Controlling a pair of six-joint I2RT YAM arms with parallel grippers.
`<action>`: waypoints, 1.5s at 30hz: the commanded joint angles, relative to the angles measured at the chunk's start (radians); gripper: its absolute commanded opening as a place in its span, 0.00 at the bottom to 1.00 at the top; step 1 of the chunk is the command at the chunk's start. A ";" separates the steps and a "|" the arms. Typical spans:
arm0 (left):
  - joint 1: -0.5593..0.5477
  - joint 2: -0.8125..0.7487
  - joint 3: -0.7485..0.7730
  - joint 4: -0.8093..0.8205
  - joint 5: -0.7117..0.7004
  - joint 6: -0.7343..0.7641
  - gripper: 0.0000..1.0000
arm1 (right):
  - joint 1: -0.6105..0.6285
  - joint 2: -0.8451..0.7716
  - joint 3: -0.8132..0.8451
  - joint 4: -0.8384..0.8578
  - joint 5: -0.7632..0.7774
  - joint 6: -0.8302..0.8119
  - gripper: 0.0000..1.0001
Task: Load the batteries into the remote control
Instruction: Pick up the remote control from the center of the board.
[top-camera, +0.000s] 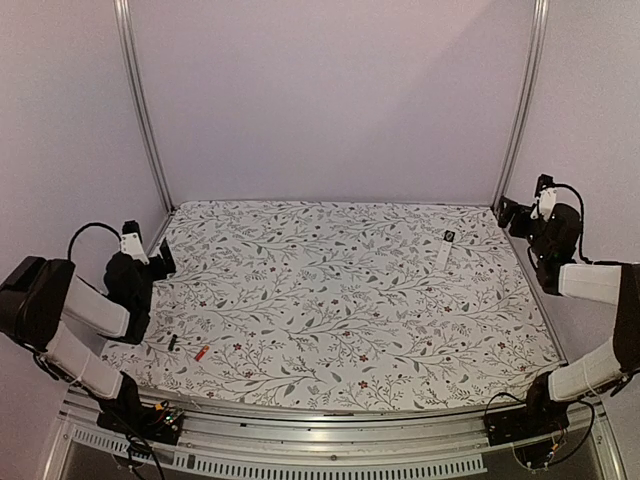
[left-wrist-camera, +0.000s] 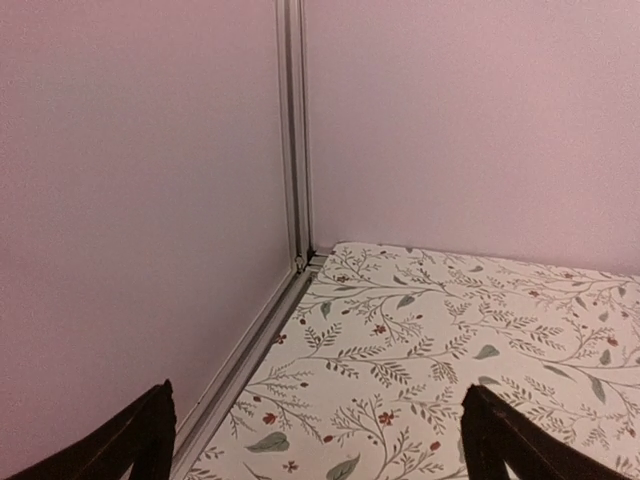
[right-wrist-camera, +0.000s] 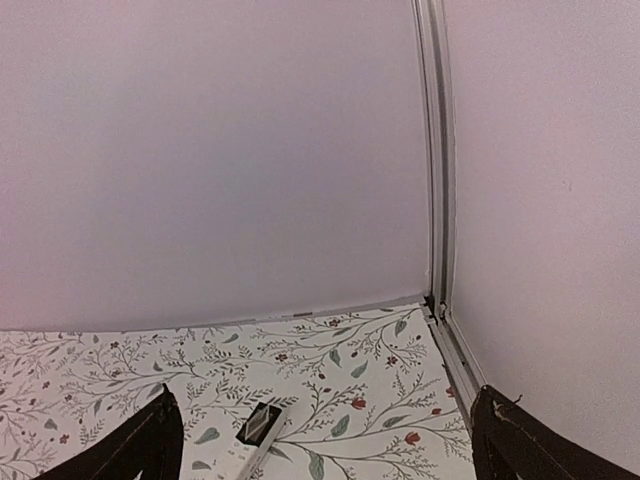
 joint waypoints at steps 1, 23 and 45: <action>-0.037 -0.144 0.107 -0.228 -0.177 -0.018 1.00 | 0.039 -0.018 0.210 -0.439 -0.015 0.153 0.98; -0.181 -0.250 0.643 -1.116 0.352 -0.179 1.00 | 0.331 0.805 1.087 -1.268 0.395 0.358 0.92; -0.184 -0.347 0.578 -0.976 0.596 -0.217 0.79 | 0.363 0.740 1.006 -1.192 0.147 0.210 0.07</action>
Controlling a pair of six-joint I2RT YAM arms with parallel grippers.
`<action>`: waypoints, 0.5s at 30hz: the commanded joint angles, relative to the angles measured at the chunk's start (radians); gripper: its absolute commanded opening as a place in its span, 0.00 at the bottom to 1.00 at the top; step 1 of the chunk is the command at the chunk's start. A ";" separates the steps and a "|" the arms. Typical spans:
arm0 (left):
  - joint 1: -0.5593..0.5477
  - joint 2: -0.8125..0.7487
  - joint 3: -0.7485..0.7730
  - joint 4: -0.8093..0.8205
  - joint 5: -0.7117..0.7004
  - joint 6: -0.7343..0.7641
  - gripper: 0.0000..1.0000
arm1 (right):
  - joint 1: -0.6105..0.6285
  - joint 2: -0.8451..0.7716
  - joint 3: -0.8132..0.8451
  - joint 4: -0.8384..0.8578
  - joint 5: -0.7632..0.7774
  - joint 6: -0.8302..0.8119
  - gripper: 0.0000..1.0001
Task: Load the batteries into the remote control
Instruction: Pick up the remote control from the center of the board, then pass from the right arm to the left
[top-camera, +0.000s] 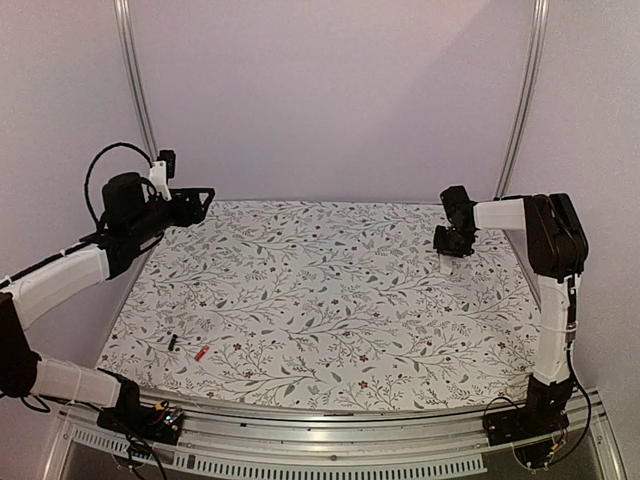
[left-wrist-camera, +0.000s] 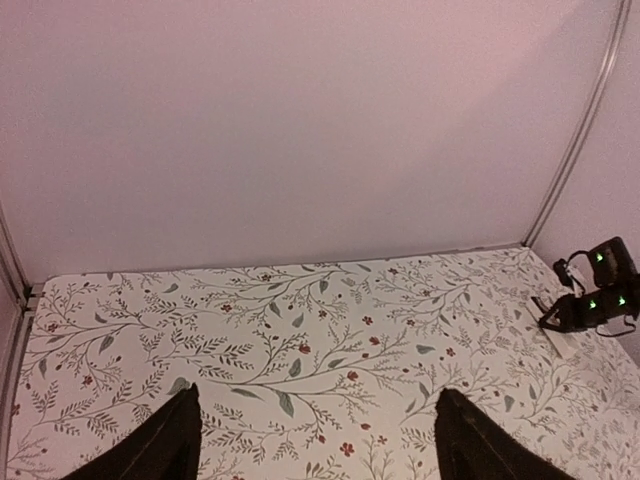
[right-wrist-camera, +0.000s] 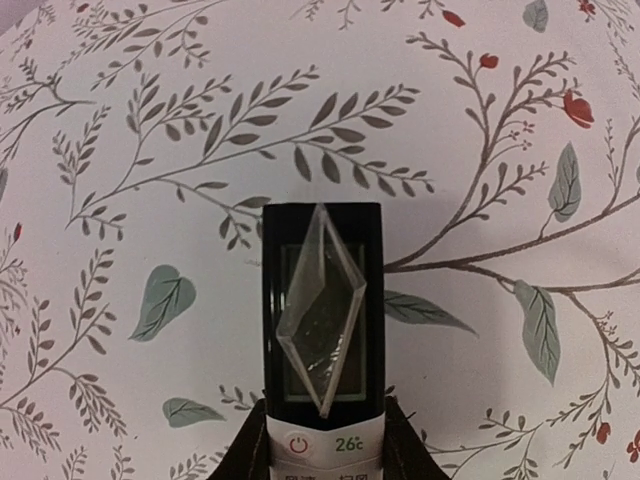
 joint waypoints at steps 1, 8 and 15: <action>-0.014 -0.069 -0.059 0.123 0.162 -0.002 0.78 | 0.049 -0.150 -0.054 0.053 -0.165 -0.149 0.02; -0.090 -0.096 -0.092 0.230 0.499 0.037 0.79 | 0.315 -0.438 -0.122 0.248 -0.630 -0.504 0.00; -0.207 -0.096 -0.100 0.259 0.754 0.078 0.88 | 0.504 -0.503 -0.140 0.526 -1.051 -0.557 0.00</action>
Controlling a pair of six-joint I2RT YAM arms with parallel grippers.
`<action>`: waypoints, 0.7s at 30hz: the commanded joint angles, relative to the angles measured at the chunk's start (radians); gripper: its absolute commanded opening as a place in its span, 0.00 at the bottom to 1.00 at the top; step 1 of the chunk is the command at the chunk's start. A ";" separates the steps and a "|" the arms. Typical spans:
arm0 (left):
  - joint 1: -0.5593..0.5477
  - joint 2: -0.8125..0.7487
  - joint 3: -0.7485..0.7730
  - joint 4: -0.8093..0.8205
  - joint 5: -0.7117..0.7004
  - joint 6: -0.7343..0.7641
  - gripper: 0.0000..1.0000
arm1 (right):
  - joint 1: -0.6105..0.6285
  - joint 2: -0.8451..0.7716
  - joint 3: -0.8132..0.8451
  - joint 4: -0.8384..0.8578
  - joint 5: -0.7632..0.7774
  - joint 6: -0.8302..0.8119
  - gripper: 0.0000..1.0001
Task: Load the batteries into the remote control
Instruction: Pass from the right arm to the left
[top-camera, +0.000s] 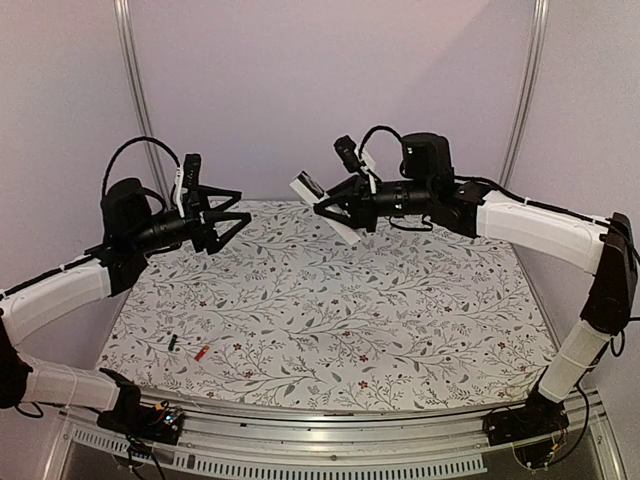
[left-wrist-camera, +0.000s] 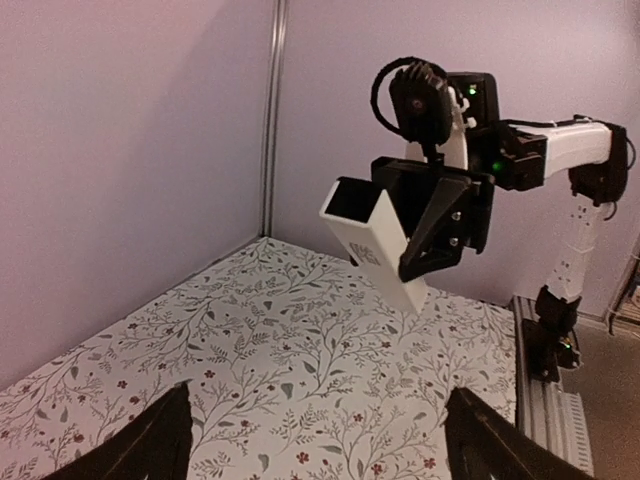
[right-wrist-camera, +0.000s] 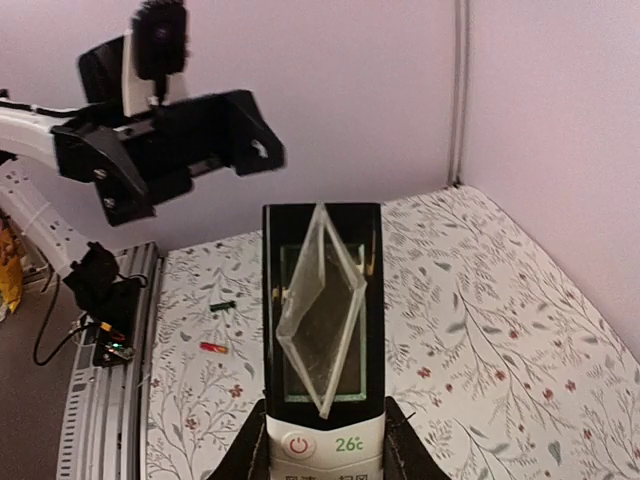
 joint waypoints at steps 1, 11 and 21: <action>-0.070 -0.009 -0.019 0.056 0.225 0.030 0.89 | 0.044 0.003 -0.011 0.176 -0.313 -0.051 0.00; -0.215 -0.003 -0.003 0.146 0.162 -0.048 0.82 | 0.141 0.048 0.051 0.169 -0.336 -0.057 0.00; -0.288 0.045 0.074 0.111 -0.001 -0.051 0.52 | 0.163 0.045 0.062 0.105 -0.330 -0.114 0.00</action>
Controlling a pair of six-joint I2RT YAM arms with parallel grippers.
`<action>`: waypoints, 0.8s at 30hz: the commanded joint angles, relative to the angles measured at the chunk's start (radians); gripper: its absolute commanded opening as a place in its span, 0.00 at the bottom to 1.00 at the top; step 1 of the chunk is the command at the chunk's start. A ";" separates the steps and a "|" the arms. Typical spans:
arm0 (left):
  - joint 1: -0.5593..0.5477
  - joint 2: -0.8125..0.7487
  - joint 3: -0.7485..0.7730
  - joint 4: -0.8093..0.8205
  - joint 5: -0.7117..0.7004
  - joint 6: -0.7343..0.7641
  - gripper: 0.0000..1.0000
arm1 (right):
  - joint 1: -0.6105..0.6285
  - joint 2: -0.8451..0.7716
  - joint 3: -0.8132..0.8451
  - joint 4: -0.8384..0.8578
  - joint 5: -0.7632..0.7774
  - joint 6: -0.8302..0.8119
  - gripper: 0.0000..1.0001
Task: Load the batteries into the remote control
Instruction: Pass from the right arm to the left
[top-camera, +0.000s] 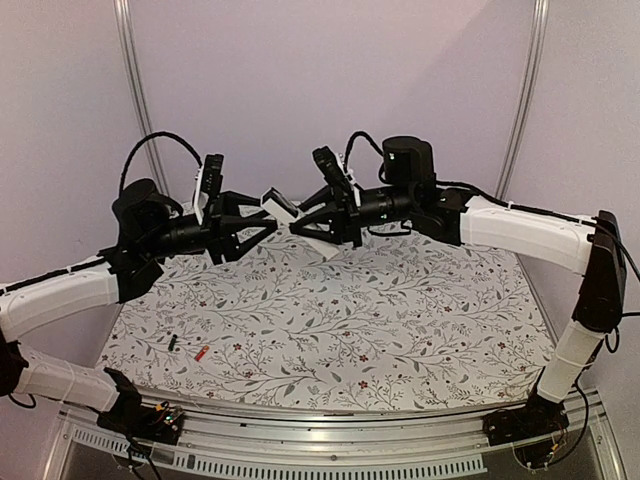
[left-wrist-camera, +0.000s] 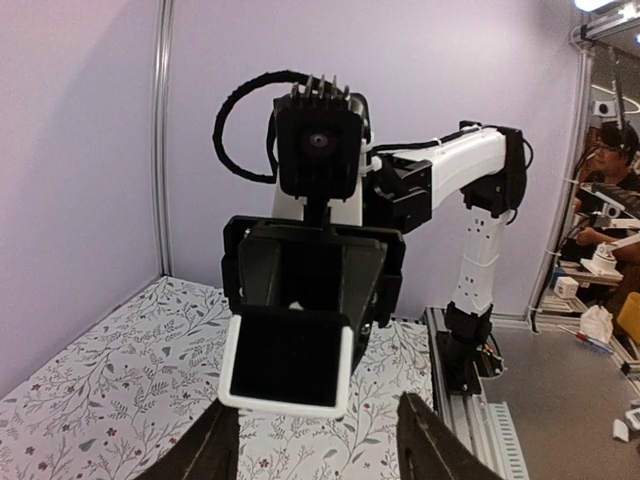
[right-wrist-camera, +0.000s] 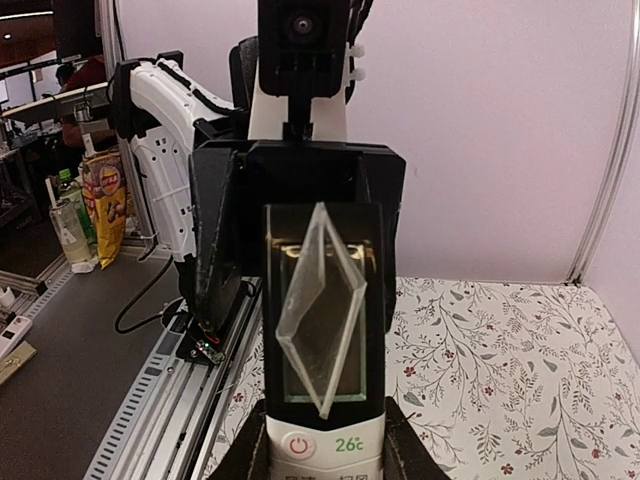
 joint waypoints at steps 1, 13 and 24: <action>-0.044 0.032 0.056 0.005 -0.060 0.000 0.50 | 0.016 0.001 0.026 -0.041 -0.014 -0.041 0.00; -0.104 0.015 0.061 -0.008 -0.196 -0.042 0.00 | 0.017 -0.046 0.001 -0.024 0.133 -0.058 0.46; -0.120 -0.010 0.090 -0.106 -0.502 -0.282 0.00 | 0.157 -0.199 -0.249 0.191 0.869 -0.205 0.85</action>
